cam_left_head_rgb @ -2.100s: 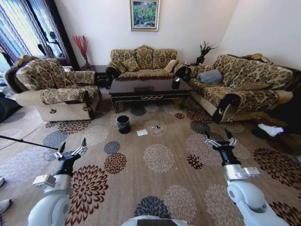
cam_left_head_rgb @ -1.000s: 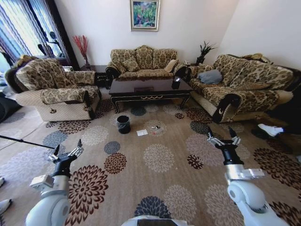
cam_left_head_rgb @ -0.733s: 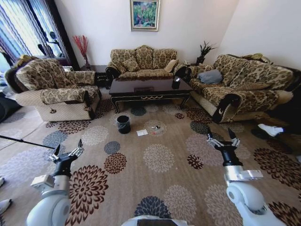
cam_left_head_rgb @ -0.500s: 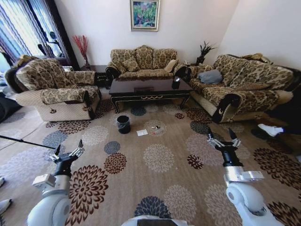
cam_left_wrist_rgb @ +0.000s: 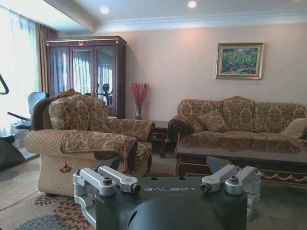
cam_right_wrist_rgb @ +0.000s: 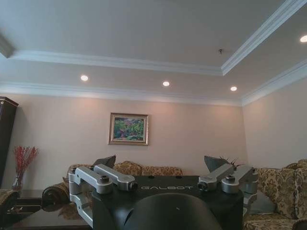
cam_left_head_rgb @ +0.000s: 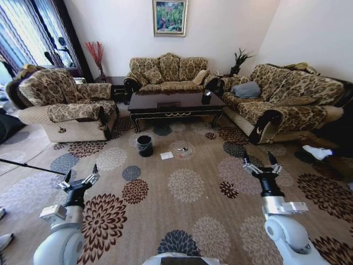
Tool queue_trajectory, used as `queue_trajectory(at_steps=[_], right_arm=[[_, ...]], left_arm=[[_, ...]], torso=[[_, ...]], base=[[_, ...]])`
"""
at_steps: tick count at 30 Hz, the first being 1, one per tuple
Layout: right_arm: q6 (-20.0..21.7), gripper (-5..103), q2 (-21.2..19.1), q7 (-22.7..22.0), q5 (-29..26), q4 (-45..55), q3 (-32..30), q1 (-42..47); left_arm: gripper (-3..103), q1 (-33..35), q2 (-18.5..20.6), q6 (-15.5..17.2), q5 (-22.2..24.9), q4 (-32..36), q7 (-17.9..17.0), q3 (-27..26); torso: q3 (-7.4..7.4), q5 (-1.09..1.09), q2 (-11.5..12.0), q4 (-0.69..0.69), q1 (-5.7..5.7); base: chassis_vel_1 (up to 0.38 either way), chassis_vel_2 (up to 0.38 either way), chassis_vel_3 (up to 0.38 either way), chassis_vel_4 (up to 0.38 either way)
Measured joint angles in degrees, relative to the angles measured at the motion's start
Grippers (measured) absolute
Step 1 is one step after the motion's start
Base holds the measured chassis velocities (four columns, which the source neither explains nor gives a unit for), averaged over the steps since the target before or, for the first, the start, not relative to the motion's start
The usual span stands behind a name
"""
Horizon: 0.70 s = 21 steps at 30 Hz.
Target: Move to the front of the table and pick up the trash from the floor, then place it into the trash bin.
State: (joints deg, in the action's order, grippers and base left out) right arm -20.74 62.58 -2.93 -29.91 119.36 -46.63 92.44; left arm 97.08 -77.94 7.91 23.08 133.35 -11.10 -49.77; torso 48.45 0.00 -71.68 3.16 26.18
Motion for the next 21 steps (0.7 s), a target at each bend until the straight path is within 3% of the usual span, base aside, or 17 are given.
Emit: queue_trajectory(at_steps=[7,21], right_arm=[[1.22,100,-0.85,-2.43,0.08,1.68,-0.62,-0.06],[1.42,100,-0.48,-3.23,1.21,1.77,-0.37,0.51]], left_arm=[[100,0.43,0.39,0.00,-0.26,0.80,0.01,-0.33],[100,0.69,0.20,-0.47,-1.03,0.58,0.43,-0.14]], torso=[[-0.04,-0.01,0.09,0.00,-0.03],[-2.17,0.00,4.01,0.00,-1.83]], base=[[0.000,0.000,0.000,0.000],[0.000,0.000,0.000,0.000]])
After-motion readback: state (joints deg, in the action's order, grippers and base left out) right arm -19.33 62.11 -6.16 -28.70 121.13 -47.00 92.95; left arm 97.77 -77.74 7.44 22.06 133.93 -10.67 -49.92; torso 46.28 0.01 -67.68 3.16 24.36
